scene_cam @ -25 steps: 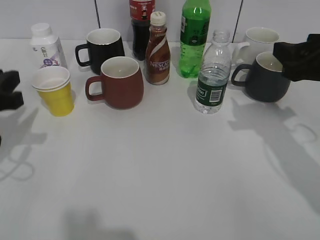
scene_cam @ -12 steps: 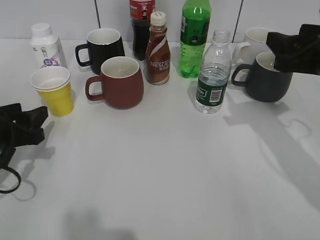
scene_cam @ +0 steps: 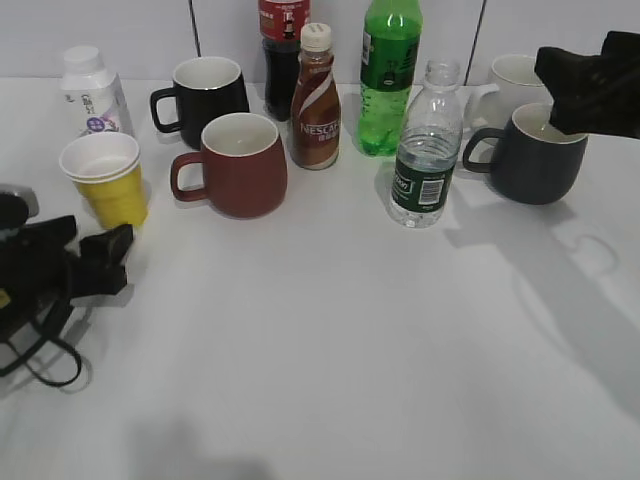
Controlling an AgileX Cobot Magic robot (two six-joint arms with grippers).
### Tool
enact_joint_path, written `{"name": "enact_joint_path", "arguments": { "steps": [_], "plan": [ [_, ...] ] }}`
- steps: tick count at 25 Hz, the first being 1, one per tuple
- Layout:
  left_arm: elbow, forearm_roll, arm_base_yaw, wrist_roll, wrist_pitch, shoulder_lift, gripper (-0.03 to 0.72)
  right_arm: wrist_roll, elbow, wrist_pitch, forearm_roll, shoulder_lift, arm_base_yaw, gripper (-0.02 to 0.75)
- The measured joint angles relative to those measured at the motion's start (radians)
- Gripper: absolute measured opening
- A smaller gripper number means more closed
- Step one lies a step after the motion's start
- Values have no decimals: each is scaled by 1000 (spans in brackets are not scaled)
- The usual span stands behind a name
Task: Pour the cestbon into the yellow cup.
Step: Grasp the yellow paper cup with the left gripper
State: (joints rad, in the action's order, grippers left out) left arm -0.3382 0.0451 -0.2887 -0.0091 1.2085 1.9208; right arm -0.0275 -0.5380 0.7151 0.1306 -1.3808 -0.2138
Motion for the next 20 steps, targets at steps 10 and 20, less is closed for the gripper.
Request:
{"name": "enact_joint_path", "arguments": {
  "steps": [10, 20],
  "plan": [
    [-104, -6, 0, 9, 0, 61, 608, -4, 0, 0, 0, 0, 0, 511],
    [-164, -5, 0, 9, 1, 109, 608, -5, 0, 1, 0, 0, 0, 511]
  ]
}}
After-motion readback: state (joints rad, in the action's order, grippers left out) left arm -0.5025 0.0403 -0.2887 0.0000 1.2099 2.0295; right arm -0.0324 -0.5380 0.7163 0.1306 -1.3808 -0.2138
